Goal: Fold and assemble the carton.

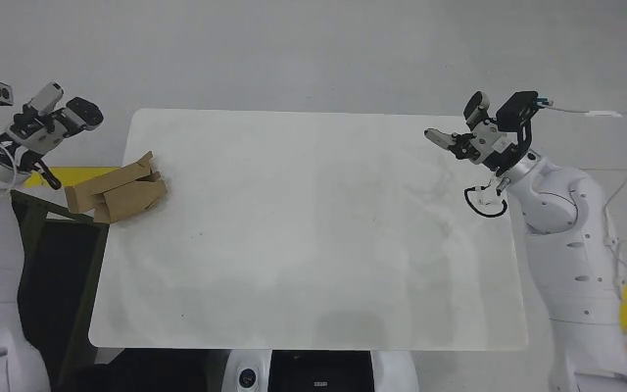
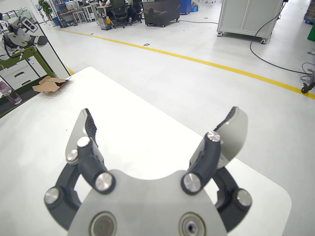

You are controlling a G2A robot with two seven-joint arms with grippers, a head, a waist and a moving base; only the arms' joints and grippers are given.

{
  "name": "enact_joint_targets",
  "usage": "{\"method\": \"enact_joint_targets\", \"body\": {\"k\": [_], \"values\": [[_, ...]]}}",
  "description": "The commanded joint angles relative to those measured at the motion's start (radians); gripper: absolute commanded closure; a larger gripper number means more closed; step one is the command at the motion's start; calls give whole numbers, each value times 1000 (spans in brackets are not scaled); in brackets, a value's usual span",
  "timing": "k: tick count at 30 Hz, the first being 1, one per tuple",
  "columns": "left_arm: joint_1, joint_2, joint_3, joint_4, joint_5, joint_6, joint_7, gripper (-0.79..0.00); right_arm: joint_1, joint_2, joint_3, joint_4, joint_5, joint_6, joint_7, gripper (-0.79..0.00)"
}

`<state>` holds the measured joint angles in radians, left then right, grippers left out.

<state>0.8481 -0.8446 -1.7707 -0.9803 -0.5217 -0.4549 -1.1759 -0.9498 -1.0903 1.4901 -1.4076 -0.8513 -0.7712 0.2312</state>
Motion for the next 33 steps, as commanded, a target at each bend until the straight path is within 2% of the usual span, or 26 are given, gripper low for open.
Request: {"method": "enact_joint_targets", "body": {"k": [1,7,14,16,23,28,33], "values": [[4,6,-20,28,2,0,20,-785,0,0,0,0,0,0,0,-785],[19,26,-73,98,40,-37,46,-785,0,0,0,0,0,0,0,-785],[38,44,-121,208,54,-29,119,-785,0,0,0,0,0,0,0,-785],[51,49,-124,227,106,-70,155,-785,0,0,0,0,0,0,0,-785],[76,68,-140,290,219,-125,267,-785,0,0,0,0,0,0,0,-785],[104,80,-143,313,342,-173,393,-785,0,0,0,0,0,0,0,-785],[132,82,-113,321,462,-169,493,-785,0,0,0,0,0,0,0,-785]]}}
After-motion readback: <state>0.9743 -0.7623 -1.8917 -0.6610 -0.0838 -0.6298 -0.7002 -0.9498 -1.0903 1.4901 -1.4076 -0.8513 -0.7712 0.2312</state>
